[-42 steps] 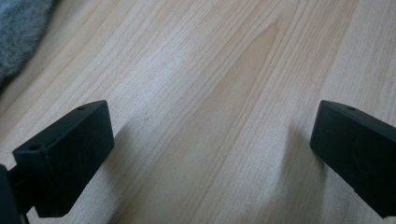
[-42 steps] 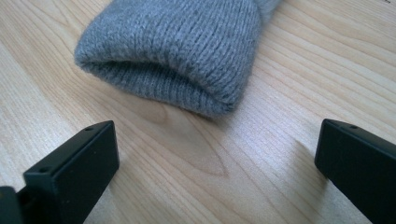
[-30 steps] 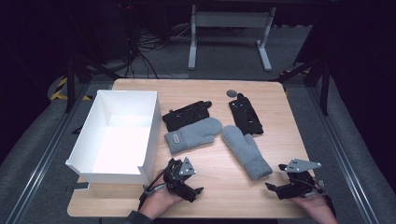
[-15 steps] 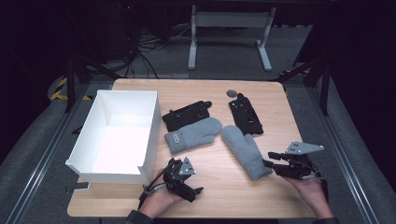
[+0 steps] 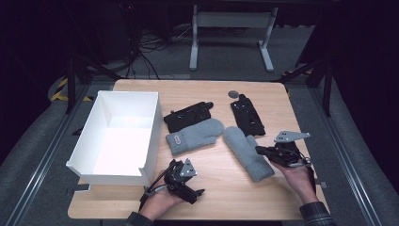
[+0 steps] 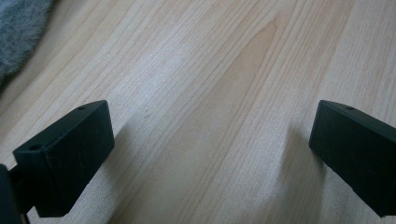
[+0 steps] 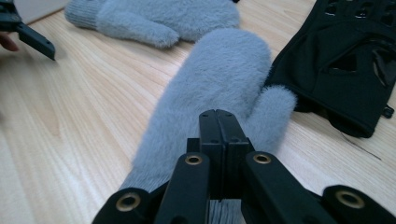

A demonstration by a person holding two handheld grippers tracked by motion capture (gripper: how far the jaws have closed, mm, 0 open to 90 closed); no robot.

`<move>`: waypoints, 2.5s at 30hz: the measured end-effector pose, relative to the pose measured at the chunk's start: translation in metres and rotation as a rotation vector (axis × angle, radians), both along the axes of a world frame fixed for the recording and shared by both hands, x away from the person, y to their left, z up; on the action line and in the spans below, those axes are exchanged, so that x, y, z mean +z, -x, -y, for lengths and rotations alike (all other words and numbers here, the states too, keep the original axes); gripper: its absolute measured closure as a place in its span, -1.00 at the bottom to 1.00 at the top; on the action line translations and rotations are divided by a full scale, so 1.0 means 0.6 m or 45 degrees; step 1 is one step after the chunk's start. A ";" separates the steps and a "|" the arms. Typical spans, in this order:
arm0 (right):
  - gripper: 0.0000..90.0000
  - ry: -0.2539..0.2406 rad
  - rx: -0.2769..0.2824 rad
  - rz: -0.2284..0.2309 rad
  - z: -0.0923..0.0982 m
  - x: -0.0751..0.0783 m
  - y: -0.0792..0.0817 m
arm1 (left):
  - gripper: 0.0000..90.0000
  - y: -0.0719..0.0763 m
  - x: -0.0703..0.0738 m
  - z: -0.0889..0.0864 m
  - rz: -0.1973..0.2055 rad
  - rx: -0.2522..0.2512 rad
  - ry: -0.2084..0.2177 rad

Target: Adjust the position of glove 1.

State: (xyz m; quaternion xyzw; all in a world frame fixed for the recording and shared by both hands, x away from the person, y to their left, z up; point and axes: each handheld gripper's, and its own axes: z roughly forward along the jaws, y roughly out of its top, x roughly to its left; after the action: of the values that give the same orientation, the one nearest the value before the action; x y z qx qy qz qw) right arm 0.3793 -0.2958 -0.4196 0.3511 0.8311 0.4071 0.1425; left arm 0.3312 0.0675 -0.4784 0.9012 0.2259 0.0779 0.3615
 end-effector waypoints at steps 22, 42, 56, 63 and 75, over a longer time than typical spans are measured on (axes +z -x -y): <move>1.00 0.107 0.101 -0.130 -0.036 -0.048 -0.017 | -0.99 0.000 0.000 0.000 -0.002 0.000 0.001; 1.00 0.124 0.241 -0.143 -0.092 -0.044 0.071 | -0.99 0.000 0.000 0.000 -0.003 0.000 0.002; 1.00 0.072 0.148 -0.100 0.017 -0.019 0.100 | -0.99 0.000 0.000 0.000 -0.003 0.000 0.002; 1.00 0.112 0.156 -0.157 0.041 -0.035 0.130 | -0.99 0.000 0.000 0.000 -0.003 0.000 0.002; 1.00 0.138 0.212 -0.189 0.035 -0.042 0.145 | -0.15 -0.007 0.028 0.002 -0.008 0.041 0.031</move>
State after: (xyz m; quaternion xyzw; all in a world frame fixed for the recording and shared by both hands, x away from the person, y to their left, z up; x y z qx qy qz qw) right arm 0.2925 -0.3170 -0.4450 0.3017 0.8865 0.3448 0.0649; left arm 0.3352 0.0661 -0.4618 0.8932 0.2424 0.0783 0.3704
